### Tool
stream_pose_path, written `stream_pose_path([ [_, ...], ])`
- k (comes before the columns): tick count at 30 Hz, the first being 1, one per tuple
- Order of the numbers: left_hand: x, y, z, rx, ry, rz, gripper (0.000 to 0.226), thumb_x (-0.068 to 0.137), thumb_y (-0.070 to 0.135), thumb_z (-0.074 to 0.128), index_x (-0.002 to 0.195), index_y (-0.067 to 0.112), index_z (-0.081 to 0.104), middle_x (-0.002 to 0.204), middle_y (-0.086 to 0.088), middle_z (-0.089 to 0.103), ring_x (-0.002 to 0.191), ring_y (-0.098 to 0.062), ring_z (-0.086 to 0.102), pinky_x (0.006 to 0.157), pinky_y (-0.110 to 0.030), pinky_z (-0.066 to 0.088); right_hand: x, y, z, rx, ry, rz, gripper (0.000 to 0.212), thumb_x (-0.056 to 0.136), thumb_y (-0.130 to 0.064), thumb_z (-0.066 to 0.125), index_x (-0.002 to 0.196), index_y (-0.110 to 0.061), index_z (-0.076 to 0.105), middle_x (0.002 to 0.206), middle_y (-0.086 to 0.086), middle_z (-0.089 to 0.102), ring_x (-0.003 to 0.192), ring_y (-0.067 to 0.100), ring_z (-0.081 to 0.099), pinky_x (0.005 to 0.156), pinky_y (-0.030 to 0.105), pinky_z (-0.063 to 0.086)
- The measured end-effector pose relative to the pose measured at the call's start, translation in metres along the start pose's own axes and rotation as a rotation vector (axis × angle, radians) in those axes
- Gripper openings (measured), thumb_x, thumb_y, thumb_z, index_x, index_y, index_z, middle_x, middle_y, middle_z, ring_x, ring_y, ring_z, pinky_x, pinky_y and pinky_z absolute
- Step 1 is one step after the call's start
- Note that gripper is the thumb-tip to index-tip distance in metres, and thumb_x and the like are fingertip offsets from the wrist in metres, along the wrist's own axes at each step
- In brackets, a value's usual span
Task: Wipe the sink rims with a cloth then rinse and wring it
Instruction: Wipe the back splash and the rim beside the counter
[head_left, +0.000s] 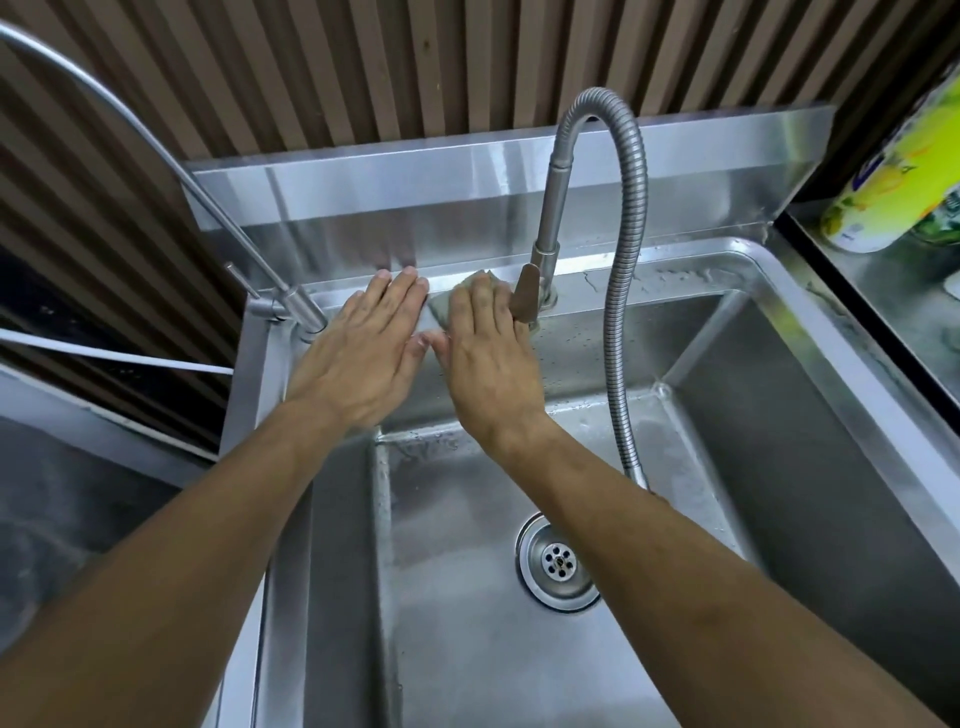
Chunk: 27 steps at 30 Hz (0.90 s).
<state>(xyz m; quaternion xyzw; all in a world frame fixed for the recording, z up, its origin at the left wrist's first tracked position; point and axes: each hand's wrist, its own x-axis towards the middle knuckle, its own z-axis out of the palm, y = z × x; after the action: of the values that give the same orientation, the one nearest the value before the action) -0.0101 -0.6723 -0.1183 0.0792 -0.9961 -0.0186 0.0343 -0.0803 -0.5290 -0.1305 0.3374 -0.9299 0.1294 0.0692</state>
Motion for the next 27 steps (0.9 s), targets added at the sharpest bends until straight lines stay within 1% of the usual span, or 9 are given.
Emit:
stream_pose_path([
  [2, 0.0, 0.0, 0.0, -0.006, -0.007, -0.006, 0.062, 0.11, 0.048, 0.007, 0.164, 0.02, 0.0, 0.172, 0.002, -0.005, 0.158, -0.017, -0.007, 0.127, -0.036, 0.0, 0.001, 0.005, 0.013, 0.132, 0.072, -0.018, 0.054, 0.111, -0.042, 0.032, 0.154, -0.01, 0.038, 0.167, 0.016, 0.028, 0.158, 0.035, 0.019, 0.124, 0.052, 0.025],
  [4, 0.0, 0.0, 0.001, -0.005, -0.008, -0.007, 0.062, 0.11, 0.048, 0.007, 0.164, 0.02, -0.002, 0.172, 0.003, -0.006, 0.158, -0.017, -0.009, 0.127, -0.035, -0.002, 0.002, 0.006, 0.023, 0.22, 0.169, -0.018, 0.048, 0.11, -0.04, 0.034, 0.149, -0.015, 0.047, 0.164, 0.012, 0.035, 0.157, 0.034, 0.021, 0.125, 0.057, 0.022],
  [6, 0.001, -0.001, 0.002, -0.002, -0.005, -0.009, 0.061, 0.11, 0.047, 0.007, 0.164, 0.021, -0.002, 0.172, 0.004, -0.006, 0.158, -0.016, -0.009, 0.127, -0.035, -0.002, 0.003, 0.005, 0.03, 0.305, 0.27, -0.022, 0.043, 0.109, -0.036, 0.037, 0.142, -0.014, 0.056, 0.156, 0.011, 0.045, 0.152, 0.034, 0.03, 0.121, 0.06, 0.026],
  [9, 0.001, -0.001, 0.001, 0.001, -0.004, -0.01, 0.061, 0.11, 0.045, 0.009, 0.164, 0.02, 0.0, 0.172, 0.003, -0.005, 0.158, -0.016, -0.008, 0.126, -0.034, -0.003, 0.005, 0.006, 0.036, 0.376, 0.367, -0.037, 0.037, 0.109, -0.03, 0.042, 0.133, -0.011, 0.063, 0.144, 0.009, 0.056, 0.142, 0.031, 0.042, 0.115, 0.057, 0.034],
  [11, 0.0, -0.001, 0.001, 0.004, -0.004, -0.003, 0.061, 0.11, 0.044, 0.009, 0.164, 0.02, 0.001, 0.172, 0.003, -0.004, 0.159, -0.017, -0.007, 0.126, -0.034, -0.002, 0.004, 0.008, 0.038, 0.383, 0.401, -0.054, 0.037, 0.109, -0.028, 0.043, 0.132, -0.007, 0.064, 0.141, 0.01, 0.06, 0.141, 0.032, 0.044, 0.114, 0.056, 0.037],
  [14, 0.0, -0.001, 0.002, 0.002, -0.006, -0.002, 0.06, 0.11, 0.045, 0.009, 0.164, 0.02, 0.0, 0.172, 0.002, -0.004, 0.159, -0.018, -0.007, 0.128, -0.035, 0.0, -0.005, 0.014, 0.036, 0.364, 0.398, -0.096, 0.038, 0.109, -0.028, 0.044, 0.131, -0.006, 0.065, 0.139, 0.012, 0.063, 0.141, 0.033, 0.048, 0.116, 0.054, 0.039],
  [19, 0.002, -0.004, 0.004, -0.014, -0.01, 0.004, 0.062, 0.109, 0.05, 0.004, 0.164, 0.021, -0.002, 0.172, 0.003, -0.005, 0.158, -0.017, -0.008, 0.129, -0.037, 0.002, -0.041, 0.016, -0.006, 0.436, 0.355, -0.141, 0.043, 0.112, -0.031, 0.035, 0.127, -0.004, 0.065, 0.13, 0.011, 0.066, 0.129, 0.025, 0.057, 0.117, 0.043, 0.039],
  [23, 0.002, -0.005, 0.003, -0.019, -0.017, 0.012, 0.065, 0.106, 0.052, 0.0, 0.164, 0.023, -0.002, 0.172, 0.003, -0.005, 0.158, -0.018, -0.008, 0.129, -0.038, 0.002, -0.081, 0.036, -0.053, 0.373, 0.432, -0.269, 0.038, 0.112, -0.025, 0.042, 0.126, -0.001, 0.067, 0.129, 0.013, 0.068, 0.126, 0.031, 0.061, 0.116, 0.049, 0.04],
  [27, 0.001, -0.002, -0.001, -0.023, -0.036, 0.011, 0.066, 0.105, 0.053, 0.001, 0.164, 0.023, 0.0, 0.172, 0.002, -0.003, 0.158, -0.019, -0.006, 0.129, -0.042, 0.006, -0.107, 0.066, -0.109, 0.301, 0.487, -0.345, 0.037, 0.111, -0.025, 0.045, 0.126, -0.002, 0.069, 0.132, 0.013, 0.067, 0.131, 0.031, 0.06, 0.12, 0.049, 0.038],
])
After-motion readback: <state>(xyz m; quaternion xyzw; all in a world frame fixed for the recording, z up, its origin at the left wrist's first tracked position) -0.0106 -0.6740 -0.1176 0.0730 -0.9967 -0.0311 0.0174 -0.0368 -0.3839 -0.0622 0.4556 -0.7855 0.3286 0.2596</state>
